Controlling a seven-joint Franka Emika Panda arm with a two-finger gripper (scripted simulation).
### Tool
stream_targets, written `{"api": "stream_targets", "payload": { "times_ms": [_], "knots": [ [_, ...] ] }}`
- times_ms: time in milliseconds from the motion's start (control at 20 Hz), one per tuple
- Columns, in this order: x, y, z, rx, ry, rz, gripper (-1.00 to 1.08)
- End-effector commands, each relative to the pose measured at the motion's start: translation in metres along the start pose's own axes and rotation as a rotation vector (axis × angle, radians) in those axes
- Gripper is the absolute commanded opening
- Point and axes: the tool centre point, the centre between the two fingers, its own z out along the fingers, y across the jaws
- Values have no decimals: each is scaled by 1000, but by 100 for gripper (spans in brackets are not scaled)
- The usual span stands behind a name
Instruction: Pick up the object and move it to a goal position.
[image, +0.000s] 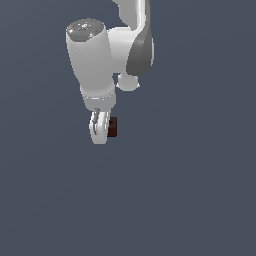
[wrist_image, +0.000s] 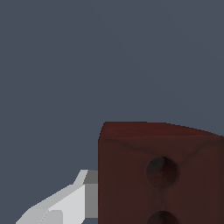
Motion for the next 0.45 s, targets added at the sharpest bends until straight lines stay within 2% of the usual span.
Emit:
{"api": "stream_targets", "payload": {
  "times_ms": [0, 400],
  "knots": [
    [1, -4, -13, 1, 0, -1, -100],
    [2, -9, -27, 1, -1, -1, -100]
  ]
}}
